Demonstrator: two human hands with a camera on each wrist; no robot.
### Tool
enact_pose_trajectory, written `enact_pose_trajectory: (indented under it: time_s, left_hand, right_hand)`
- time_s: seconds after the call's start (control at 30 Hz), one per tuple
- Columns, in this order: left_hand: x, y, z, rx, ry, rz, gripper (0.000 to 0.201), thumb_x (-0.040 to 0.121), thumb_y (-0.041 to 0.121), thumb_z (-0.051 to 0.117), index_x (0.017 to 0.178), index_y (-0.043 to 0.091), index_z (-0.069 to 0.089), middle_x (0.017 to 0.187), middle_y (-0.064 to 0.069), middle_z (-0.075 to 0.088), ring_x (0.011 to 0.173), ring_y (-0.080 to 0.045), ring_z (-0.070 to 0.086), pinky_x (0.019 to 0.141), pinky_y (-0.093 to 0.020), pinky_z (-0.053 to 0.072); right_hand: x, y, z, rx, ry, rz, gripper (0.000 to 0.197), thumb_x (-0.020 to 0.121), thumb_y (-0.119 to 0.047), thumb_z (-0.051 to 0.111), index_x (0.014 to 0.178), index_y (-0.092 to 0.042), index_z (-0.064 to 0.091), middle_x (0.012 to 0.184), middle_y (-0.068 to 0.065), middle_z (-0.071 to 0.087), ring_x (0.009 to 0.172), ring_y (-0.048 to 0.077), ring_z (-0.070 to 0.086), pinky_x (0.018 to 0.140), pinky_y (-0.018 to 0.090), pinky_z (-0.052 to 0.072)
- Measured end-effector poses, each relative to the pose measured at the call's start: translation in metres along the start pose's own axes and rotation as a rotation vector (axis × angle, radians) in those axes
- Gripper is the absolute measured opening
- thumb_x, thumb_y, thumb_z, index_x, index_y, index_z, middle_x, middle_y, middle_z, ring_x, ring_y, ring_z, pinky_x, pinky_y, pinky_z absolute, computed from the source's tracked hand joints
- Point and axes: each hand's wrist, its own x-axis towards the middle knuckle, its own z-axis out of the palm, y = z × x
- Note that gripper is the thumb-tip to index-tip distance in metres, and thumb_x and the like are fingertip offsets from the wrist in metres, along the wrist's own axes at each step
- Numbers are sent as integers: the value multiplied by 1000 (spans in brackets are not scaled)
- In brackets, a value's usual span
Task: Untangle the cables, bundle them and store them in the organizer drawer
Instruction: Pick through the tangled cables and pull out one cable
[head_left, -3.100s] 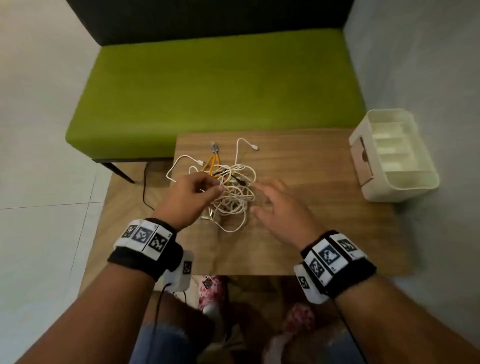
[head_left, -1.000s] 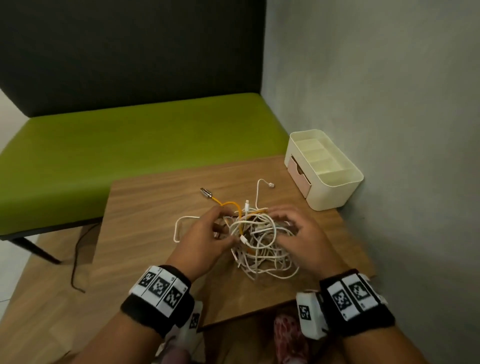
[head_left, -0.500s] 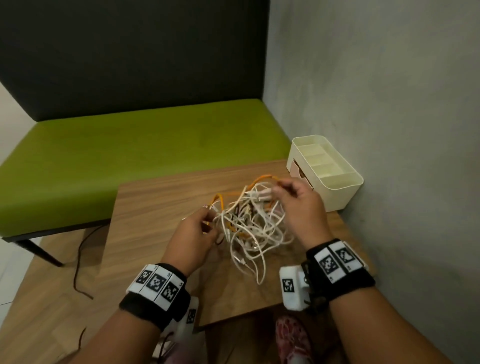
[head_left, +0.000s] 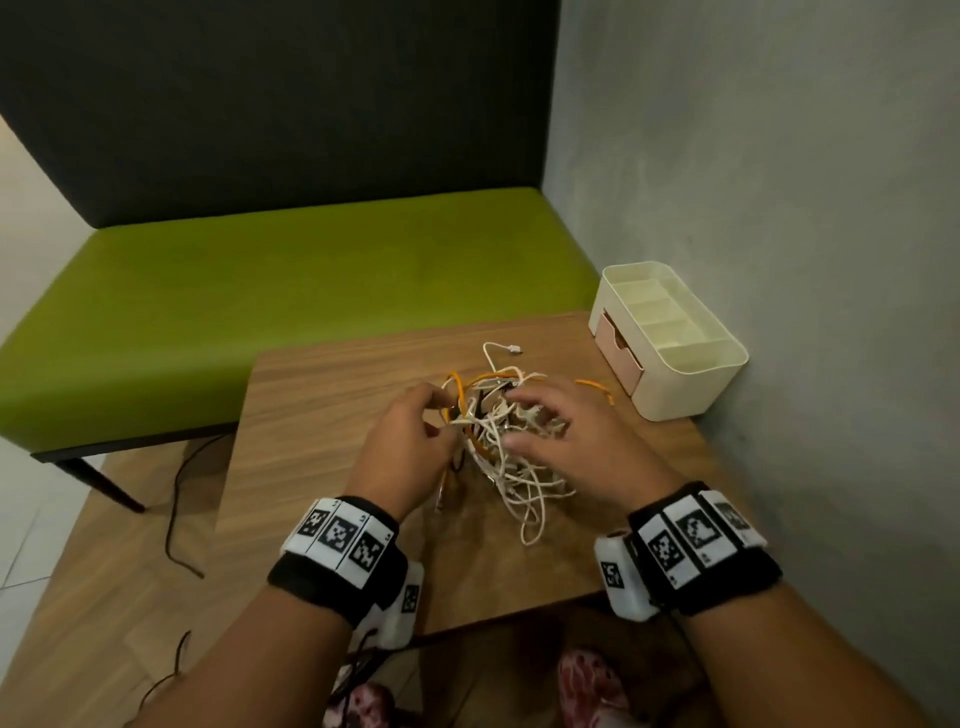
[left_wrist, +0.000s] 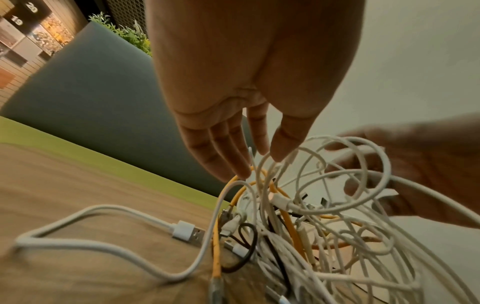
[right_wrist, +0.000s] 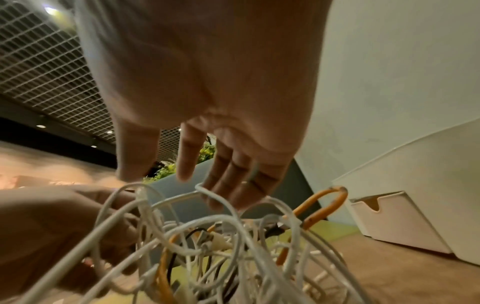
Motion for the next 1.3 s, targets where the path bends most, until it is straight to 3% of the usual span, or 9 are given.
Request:
enact_pose_trajectory:
  time_s: [0.17,0.47,0.57,0.73,0.87,1.0,1.1,1.2,1.3]
  left_hand:
    - [4,-18,-14,79,7,-30,27,88,14,65,108,30,58,115,13,57,79,-2,60,61,-21,43]
    - [31,-69,-11,352,-209,-8,50,89,15,62,137,29,54,142,-1,54,125,-30,51,105,-41,41]
    - [32,-69,1,568,-298,-25,47,91,29,56,138,36,50,143,7,51,119,-30,43,100,-42,40]
    - [20,-30,-9,535,-90,128,24,88,26,61,111,28,62,115,3,57,106,-22,48,83,-35,40]
    - [-5,-14,-7,499,-343,65,11,82,35,63,84,29,55,93,6,63,89,-19,61,75,-36,52]
    - [-13,-18,13,651,-595,39,28,87,25,61,114,32,61,113,1,63,104,-21,61,85,-32,50]
    - [-5,-25,15,657,-610,18,30,86,18,61,113,31,64,113,-1,63,104,-22,62,84,-29,48]
    - [6,-32,6,530,-518,-12,18,83,26,62,97,37,64,99,4,63,94,-18,63,80,-32,53]
    - [24,-41,-6,511,-309,-41,28,86,28,62,115,30,59,112,-3,58,102,-25,59,83,-36,49]
  right_hand:
    - [15,17,5,-451,143,127,14,95,-20,59,105,-22,69,111,-4,61,96,14,55,80,30,48]
    - [13,9,-9,-142,514,-21,7,91,-18,63,95,-16,68,112,-7,49,104,9,52,85,26,47]
    - [8,-3,-9,23,398,-113,3,90,-18,66,89,-19,69,102,-11,57,89,5,57,75,20,49]
    - [1,-13,2,182,148,-207,6,86,-12,73,83,-16,74,88,-10,65,80,12,62,70,18,48]
    - [2,-10,10,155,97,-201,4,87,-13,73,84,-15,74,90,-8,65,80,12,61,72,23,50]
    - [1,-8,9,209,113,-181,4,86,-11,73,84,-14,74,90,-8,67,82,11,62,73,22,51]
    - [2,-3,5,191,136,-125,4,87,-15,72,84,-17,74,90,-11,66,83,7,62,73,20,49]
    - [3,4,1,39,126,-27,8,89,-24,70,81,-24,70,88,-14,61,79,-1,56,68,14,41]
    - [4,9,0,-69,87,56,11,90,-31,69,81,-24,68,87,-15,58,78,-1,53,65,17,37]
